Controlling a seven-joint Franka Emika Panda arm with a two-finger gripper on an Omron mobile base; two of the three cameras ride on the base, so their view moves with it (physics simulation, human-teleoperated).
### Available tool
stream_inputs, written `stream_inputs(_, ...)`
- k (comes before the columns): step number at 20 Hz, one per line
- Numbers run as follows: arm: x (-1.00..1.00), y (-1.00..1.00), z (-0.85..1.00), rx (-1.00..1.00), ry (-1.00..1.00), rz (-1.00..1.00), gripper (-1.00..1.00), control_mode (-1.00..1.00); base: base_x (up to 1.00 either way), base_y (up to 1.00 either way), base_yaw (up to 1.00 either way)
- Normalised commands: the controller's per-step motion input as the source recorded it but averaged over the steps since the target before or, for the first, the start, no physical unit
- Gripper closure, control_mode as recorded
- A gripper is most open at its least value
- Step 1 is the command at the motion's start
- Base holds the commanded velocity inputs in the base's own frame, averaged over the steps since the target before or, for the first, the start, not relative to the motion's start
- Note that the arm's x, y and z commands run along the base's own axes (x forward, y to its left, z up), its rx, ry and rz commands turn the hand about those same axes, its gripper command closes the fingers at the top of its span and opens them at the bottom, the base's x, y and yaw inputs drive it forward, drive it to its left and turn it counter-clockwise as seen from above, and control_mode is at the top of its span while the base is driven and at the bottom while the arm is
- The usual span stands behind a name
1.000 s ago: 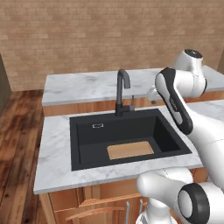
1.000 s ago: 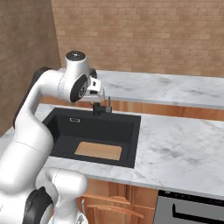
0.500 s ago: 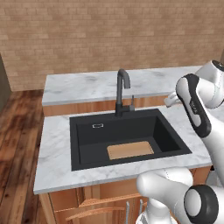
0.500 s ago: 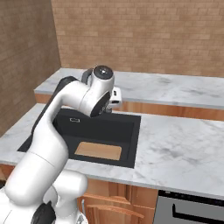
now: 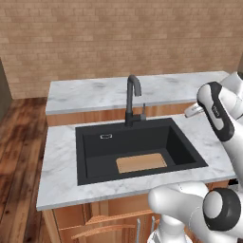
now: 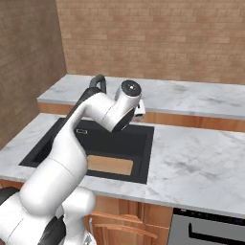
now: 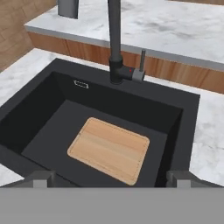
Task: Turn on the sink faucet with hot water and rinse the cutting board for ten seconds, then turn off the faucet. Push the cutting board to reach the water if necessary.
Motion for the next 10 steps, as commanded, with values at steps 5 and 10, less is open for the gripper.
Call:
stream_inputs(5, 0.31, -0.07, -0.24, 0.0, -0.03, 0.05, -1.0, -1.0, 0.0, 0.0, 0.0)
stream_inputs(10, 0.31, 0.0, -0.2, 0.0, -0.02, 0.01, -1.0, -1.0, 0.0, 0.0, 0.0)
